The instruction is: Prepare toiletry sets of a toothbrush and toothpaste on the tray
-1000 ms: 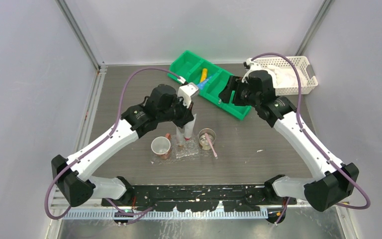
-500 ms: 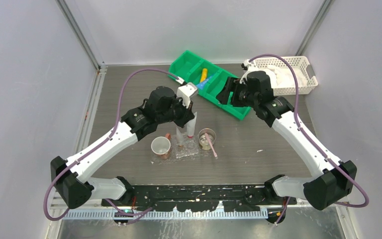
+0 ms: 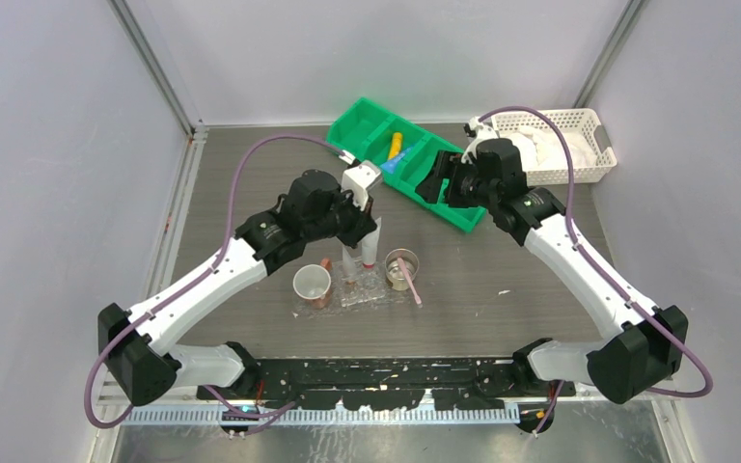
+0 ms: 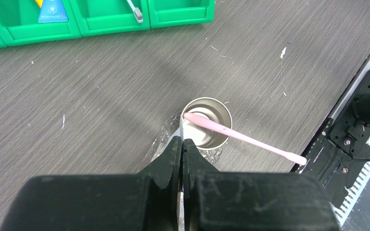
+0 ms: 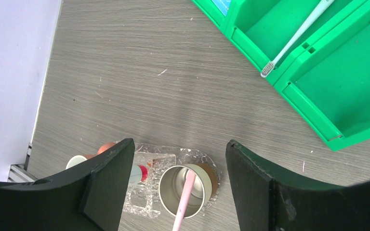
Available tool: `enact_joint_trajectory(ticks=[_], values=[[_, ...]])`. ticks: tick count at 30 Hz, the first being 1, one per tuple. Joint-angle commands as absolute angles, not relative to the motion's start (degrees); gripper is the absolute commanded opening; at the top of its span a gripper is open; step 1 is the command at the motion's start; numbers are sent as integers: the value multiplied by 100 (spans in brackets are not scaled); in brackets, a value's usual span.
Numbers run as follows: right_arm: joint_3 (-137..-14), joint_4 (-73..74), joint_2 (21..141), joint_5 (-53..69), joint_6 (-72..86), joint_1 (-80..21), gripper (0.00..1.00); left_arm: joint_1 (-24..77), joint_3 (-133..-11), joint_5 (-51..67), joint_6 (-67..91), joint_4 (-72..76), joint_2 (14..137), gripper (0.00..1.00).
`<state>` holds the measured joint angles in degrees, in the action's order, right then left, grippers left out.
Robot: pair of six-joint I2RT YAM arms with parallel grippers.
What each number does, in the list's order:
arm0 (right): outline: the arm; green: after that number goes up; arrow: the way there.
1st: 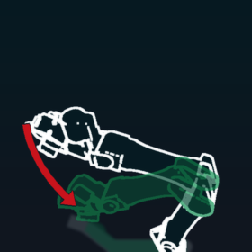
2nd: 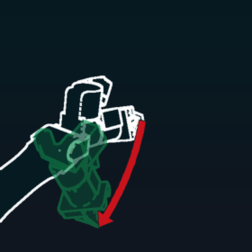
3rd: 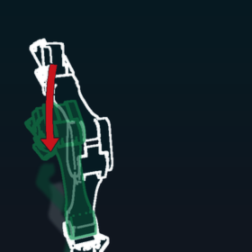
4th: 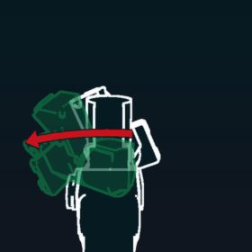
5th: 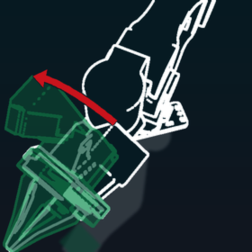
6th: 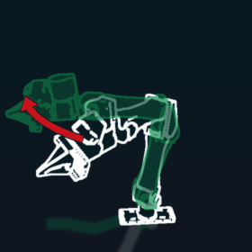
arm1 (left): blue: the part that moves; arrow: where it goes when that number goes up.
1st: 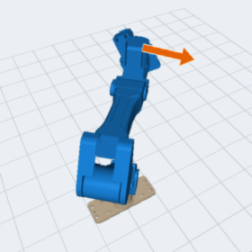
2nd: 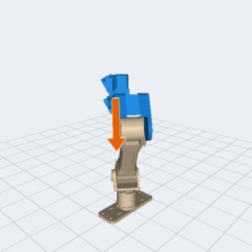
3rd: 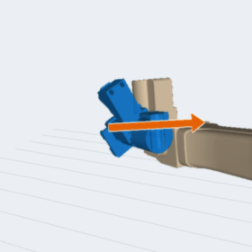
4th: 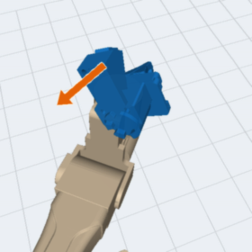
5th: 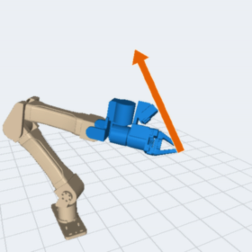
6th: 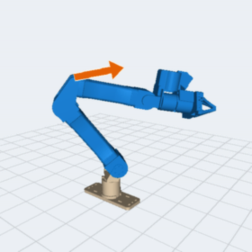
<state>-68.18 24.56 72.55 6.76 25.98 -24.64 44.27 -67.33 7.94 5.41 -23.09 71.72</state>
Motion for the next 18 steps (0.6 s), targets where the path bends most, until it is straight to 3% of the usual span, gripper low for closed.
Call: enact_joint_trajectory(ticks=[1,18], values=[[-6787,2159,7290,779,2669,-2482,75,4447,-6719,718,565,-2105,6879,1],[-6734,2032,7413,901,2727,-2479,76,4447,-6311,712,648,-1819,6614,1]])
